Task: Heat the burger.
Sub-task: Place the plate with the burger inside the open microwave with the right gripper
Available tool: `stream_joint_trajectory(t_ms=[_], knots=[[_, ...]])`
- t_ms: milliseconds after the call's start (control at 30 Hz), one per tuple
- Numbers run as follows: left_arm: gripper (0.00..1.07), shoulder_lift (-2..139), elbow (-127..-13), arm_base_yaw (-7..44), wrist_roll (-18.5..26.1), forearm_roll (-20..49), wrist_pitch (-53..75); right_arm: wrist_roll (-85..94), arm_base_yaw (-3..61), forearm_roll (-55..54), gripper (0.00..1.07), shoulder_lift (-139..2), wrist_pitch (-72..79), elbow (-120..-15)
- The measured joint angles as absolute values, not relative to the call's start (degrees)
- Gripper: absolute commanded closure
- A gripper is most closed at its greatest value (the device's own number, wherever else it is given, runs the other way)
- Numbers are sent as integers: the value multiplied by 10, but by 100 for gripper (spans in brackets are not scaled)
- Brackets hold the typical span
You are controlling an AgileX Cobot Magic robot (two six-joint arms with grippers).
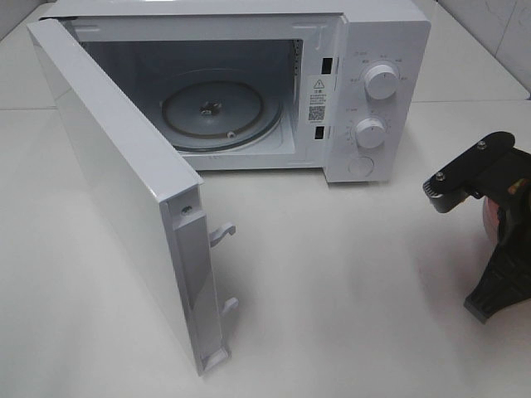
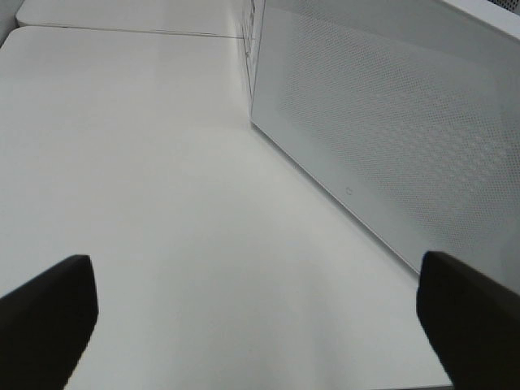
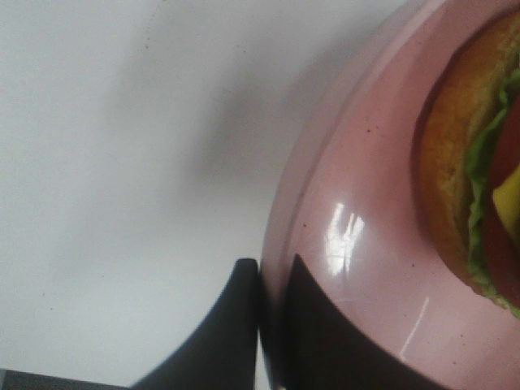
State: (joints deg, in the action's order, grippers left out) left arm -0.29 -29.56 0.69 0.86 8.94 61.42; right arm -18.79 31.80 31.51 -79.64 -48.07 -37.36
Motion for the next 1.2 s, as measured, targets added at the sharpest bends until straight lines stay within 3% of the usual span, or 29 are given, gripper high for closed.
stream_joint_trajectory(t_ms=[767, 1200], knots=[[7, -3, -296, 7, 9, 89, 614, -145, 457, 315, 107, -796, -493, -374], [7, -3, -296, 7, 9, 89, 614, 9, 460, 316, 107, -796, -451, -374]])
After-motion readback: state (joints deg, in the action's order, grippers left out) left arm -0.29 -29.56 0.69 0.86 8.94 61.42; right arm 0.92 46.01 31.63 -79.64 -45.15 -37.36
